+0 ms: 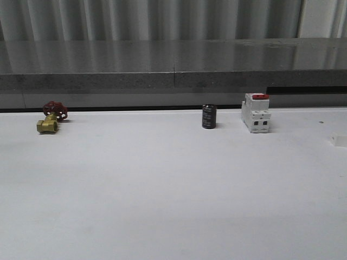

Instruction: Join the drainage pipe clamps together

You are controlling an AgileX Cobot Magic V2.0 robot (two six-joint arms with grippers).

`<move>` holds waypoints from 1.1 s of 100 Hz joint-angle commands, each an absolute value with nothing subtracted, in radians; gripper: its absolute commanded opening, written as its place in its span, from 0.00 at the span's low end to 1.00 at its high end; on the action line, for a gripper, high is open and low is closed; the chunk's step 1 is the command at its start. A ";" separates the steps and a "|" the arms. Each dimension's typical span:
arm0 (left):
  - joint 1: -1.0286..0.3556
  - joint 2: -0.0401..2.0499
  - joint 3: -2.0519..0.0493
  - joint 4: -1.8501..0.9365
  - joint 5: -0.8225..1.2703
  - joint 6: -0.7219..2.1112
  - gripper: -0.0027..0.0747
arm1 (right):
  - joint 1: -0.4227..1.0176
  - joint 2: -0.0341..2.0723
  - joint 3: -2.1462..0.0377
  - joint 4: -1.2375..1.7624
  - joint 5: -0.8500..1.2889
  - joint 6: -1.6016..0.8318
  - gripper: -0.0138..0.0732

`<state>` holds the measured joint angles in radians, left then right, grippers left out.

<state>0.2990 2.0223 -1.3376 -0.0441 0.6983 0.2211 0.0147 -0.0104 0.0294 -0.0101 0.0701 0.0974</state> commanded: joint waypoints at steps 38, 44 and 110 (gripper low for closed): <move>0.301 1.974 -1.365 -0.048 0.665 0.226 0.44 | 0.011 -0.024 0.009 -0.006 -0.012 0.086 0.08; 0.301 1.974 -1.365 -0.048 0.667 0.226 0.28 | 0.011 -0.024 0.009 -0.006 -0.012 0.086 0.08; 0.067 1.760 -1.385 -0.178 0.823 0.131 0.01 | 0.011 -0.024 0.009 -0.006 -0.012 0.086 0.08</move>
<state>0.1278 1.8574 -1.3544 -0.1530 0.8118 0.1879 0.0147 -0.0104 0.0294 -0.0101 0.0701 0.0974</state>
